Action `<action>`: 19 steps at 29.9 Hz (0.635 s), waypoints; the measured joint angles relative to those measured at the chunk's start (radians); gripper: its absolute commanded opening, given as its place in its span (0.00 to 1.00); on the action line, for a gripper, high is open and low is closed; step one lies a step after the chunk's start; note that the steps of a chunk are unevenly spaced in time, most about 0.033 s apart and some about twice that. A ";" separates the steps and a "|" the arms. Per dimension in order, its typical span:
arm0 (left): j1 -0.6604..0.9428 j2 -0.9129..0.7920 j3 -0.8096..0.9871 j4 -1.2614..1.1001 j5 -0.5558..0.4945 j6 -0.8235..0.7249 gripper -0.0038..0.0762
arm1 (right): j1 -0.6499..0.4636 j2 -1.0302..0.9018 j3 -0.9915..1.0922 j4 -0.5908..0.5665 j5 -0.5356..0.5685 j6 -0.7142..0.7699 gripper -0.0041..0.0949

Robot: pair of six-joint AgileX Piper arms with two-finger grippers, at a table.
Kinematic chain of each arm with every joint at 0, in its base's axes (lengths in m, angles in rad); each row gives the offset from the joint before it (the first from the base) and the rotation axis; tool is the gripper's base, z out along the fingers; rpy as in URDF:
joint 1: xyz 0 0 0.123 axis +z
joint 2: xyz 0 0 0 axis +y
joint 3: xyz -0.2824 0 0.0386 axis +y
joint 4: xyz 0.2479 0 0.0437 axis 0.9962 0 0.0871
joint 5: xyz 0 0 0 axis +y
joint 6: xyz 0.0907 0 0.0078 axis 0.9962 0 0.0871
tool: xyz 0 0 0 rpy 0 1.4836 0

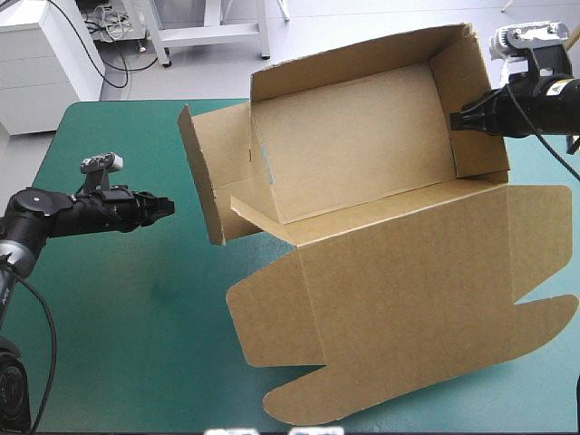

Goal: Fold the box

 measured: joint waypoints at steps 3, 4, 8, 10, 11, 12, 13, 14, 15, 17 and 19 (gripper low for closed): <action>0.000 0.007 0.000 -0.153 0.065 0.130 0.80 | 0.000 0.000 0.000 0.004 0.000 -0.001 0.02; 0.000 0.012 0.000 -0.220 0.104 0.174 0.85 | 0.000 0.000 0.000 0.006 0.000 -0.002 0.02; 0.000 0.033 0.000 -0.372 0.215 0.280 0.90 | 0.000 0.000 0.000 0.008 0.000 -0.009 0.02; 0.000 0.037 0.000 -0.416 0.248 0.310 0.90 | 0.000 0.000 0.000 0.014 0.000 -0.014 0.02; 0.000 0.037 0.000 -0.435 0.263 0.321 0.90 | 0.000 0.000 0.000 0.015 0.000 -0.016 0.02; 0.000 0.038 0.000 -0.450 0.275 0.328 0.90 | 0.000 0.000 0.000 0.016 0.000 -0.017 0.02; 0.000 0.039 0.000 -0.473 0.293 0.337 0.90 | 0.000 0.000 0.000 0.018 0.000 -0.017 0.02; 0.000 0.041 0.000 -0.489 0.299 0.347 0.90 | 0.000 0.000 0.000 0.018 0.000 -0.018 0.02; -0.001 0.041 0.000 -0.510 0.305 0.356 0.90 | 0.000 0.000 0.000 0.019 0.000 -0.018 0.02; -0.006 0.041 0.000 -0.543 0.308 0.366 0.90 | 0.000 0.000 0.000 0.019 0.000 -0.020 0.02; -0.018 0.041 0.000 -0.562 0.309 0.373 0.90 | 0.000 0.000 0.000 0.020 0.000 -0.020 0.02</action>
